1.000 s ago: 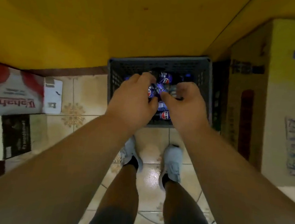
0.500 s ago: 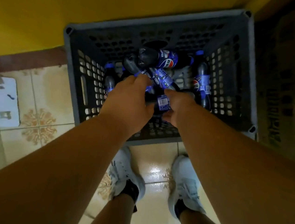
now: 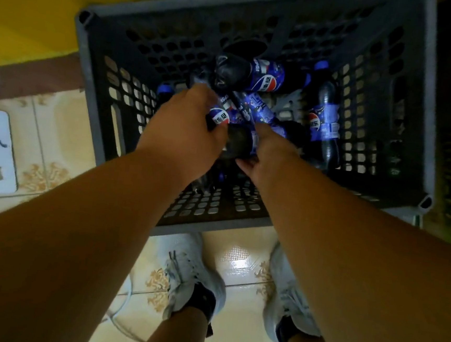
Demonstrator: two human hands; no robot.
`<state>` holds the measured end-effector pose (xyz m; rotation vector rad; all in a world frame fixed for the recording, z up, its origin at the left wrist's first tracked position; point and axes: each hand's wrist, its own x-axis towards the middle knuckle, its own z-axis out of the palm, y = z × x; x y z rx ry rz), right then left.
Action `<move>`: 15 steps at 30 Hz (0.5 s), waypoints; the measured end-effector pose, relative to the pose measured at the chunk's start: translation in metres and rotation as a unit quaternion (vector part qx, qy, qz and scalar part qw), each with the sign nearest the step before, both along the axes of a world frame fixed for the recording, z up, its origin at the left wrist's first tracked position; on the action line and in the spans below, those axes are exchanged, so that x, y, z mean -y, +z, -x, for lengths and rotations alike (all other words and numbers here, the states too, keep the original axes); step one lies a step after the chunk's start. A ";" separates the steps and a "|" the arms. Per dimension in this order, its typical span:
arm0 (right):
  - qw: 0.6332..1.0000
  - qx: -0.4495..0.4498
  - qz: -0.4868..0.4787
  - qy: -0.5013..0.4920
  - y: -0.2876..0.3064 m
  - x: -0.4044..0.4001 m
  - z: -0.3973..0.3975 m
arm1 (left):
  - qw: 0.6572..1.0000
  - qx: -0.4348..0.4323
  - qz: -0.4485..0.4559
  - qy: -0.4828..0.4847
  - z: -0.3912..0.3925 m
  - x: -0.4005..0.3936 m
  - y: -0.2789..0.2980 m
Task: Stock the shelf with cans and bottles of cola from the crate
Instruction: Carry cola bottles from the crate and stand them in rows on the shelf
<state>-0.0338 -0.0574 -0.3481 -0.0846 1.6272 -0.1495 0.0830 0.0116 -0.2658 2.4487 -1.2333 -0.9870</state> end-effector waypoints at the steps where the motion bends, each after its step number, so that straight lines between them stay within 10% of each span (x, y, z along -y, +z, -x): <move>1: 0.999 0.035 0.003 -0.008 0.013 0.002 -0.001 | 0.999 -0.018 -0.009 0.041 -0.004 0.006 0.007; 5: 0.980 0.173 0.020 0.096 0.058 0.005 -0.003 | 0.962 -0.134 -0.096 0.215 -0.025 0.030 0.017; 9: 0.929 0.209 0.128 0.279 0.076 0.000 -0.014 | 0.806 -0.444 -0.113 0.375 -0.031 0.024 0.022; 15: 0.962 0.084 0.113 0.236 0.050 0.003 -0.022 | 0.747 -0.444 -0.066 0.491 -0.027 0.002 -0.014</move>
